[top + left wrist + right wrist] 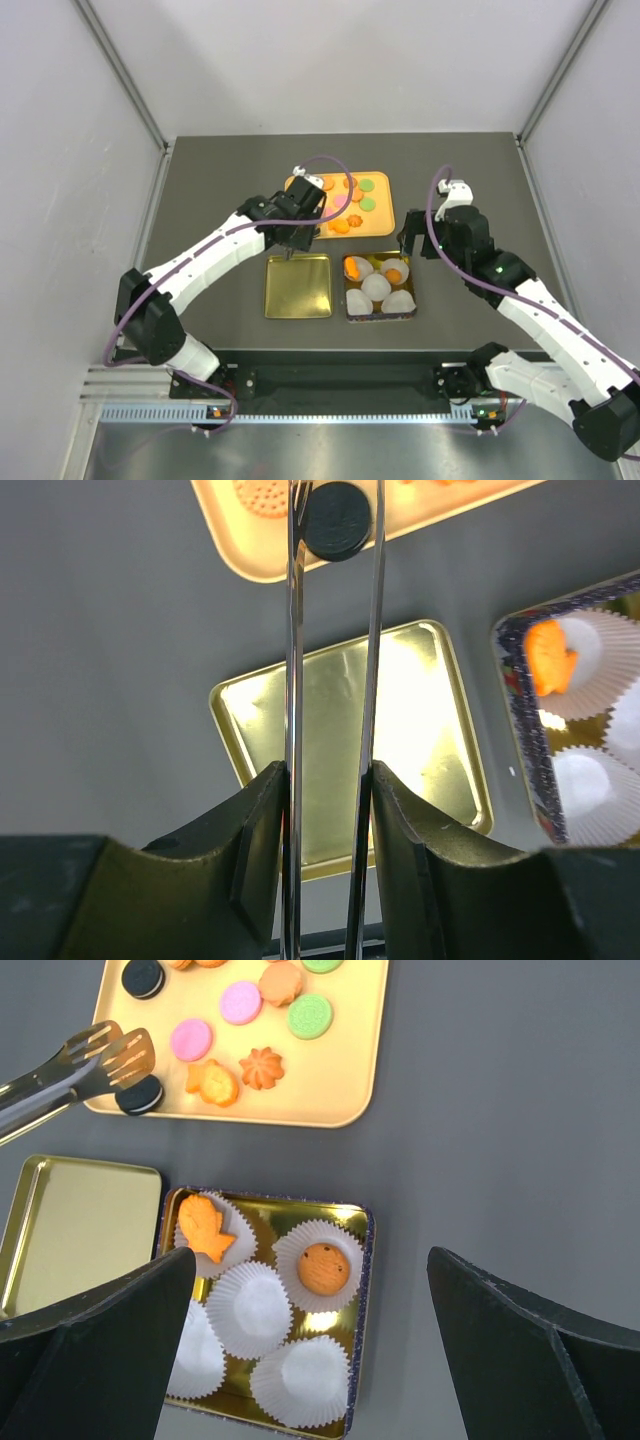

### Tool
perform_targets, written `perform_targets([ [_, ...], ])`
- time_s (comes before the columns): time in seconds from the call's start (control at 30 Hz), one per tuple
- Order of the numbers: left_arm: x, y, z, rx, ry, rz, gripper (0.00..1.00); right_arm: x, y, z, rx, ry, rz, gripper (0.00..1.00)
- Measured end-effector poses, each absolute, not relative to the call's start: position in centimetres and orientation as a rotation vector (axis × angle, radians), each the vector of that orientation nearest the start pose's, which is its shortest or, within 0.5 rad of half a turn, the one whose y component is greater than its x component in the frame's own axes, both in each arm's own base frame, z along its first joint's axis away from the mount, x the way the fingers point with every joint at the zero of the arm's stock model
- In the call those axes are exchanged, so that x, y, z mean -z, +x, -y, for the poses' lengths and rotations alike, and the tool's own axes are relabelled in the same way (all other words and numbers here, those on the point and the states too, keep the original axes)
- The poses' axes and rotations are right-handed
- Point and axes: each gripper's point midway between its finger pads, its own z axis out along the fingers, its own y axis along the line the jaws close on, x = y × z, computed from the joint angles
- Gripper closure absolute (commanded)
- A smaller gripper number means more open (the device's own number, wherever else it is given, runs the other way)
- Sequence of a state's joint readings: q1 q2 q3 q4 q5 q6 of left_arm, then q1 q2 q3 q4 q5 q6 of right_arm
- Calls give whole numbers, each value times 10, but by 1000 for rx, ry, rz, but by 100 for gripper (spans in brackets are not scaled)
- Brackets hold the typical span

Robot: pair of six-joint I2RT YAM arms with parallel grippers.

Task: Pack the cookies

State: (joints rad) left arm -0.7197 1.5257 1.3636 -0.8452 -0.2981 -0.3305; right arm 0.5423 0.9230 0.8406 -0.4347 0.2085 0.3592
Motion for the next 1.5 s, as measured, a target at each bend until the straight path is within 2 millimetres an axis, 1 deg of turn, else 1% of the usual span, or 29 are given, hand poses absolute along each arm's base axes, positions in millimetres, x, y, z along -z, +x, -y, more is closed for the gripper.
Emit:
perform_targets([
  [0.1,-164,296,200,17,363,-2491,57,-206,273,-139,-335,-65,-2091,0],
  [0.33,-157,295,195,-1,363,-2505,54,-204,272,-140,-338,-69,-2096,0],
  [0.53,-152,292,194,-9,374,-2517,52,-204,272,-140,-343,-72,-2097,0],
  [1.03,-147,288,196,13,389,-2537,51,-204,271,-141,-349,-76,-2098,0],
  [1.37,-145,285,196,19,394,-2546,52,-204,271,-142,-350,-76,-2098,0],
  [1.5,-144,285,195,17,394,-2549,56,-204,271,-142,-350,-76,-2098,0],
])
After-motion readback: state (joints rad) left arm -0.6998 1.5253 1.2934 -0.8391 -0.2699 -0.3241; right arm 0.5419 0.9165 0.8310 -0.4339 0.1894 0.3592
